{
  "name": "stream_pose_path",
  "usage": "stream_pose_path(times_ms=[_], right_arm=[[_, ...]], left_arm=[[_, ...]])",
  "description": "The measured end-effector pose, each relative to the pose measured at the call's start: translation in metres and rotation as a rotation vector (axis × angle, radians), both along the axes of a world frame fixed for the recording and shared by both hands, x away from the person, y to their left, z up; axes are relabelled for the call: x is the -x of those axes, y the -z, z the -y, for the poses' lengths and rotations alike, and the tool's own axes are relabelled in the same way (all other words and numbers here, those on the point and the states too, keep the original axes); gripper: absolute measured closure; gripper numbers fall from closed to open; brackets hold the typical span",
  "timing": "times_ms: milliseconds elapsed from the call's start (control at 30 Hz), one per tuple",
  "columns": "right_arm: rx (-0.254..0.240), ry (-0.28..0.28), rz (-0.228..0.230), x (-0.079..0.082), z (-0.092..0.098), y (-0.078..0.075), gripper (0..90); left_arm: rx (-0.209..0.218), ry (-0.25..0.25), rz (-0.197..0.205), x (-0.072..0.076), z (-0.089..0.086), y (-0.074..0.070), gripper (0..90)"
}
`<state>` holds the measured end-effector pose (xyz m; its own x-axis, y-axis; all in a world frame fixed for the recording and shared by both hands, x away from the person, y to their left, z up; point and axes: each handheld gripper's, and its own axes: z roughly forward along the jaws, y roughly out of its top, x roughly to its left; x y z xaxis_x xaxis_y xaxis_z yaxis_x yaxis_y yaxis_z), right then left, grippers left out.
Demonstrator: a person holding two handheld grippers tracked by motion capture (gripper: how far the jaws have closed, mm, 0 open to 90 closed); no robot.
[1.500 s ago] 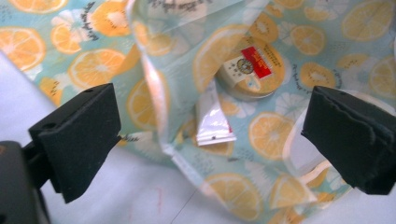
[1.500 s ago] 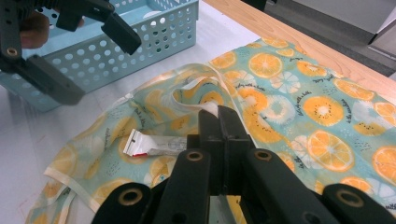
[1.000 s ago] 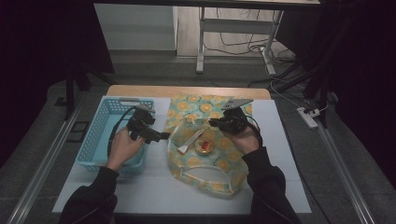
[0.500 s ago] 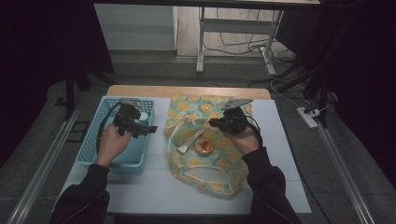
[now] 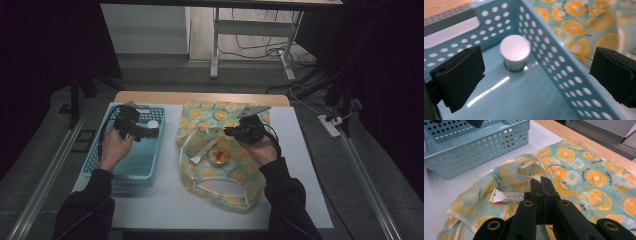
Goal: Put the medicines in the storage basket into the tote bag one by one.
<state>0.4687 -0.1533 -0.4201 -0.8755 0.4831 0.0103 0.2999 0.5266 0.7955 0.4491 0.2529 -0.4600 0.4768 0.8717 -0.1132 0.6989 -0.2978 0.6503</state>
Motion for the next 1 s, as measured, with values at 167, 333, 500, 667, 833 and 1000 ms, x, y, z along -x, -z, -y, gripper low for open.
stream_pose_path(times_ms=[167, 333, 500, 667, 833, 1000], right_arm=[[0.000, 0.000, 0.000, 0.000, 0.000, 0.000, 90.0], [-0.001, 0.000, 0.000, 0.000, 0.000, 0.000, 90.0], [0.000, -0.001, 0.000, 0.000, 0.000, 0.000, 90.0], [-0.002, -0.001, 0.000, -0.001, 0.001, 0.000, 90.0], [-0.003, 0.000, 0.000, -0.001, 0.001, -0.001, 90.0], [-0.005, 0.002, 0.000, -0.001, 0.002, -0.001, 90.0]], left_arm=[[-0.016, -0.040, -0.027, -0.010, -0.006, 0.007, 0.0], [-0.045, -0.068, -0.054, -0.020, -0.008, 0.016, 0.0], [-0.070, -0.071, -0.080, -0.029, -0.005, 0.023, 0.0], [-0.073, -0.058, -0.096, -0.036, -0.002, 0.026, 0.2], [-0.100, -0.049, -0.108, -0.043, 0.003, 0.029, 2.7], [-0.126, -0.030, -0.108, -0.047, 0.006, 0.032, 12.3]])
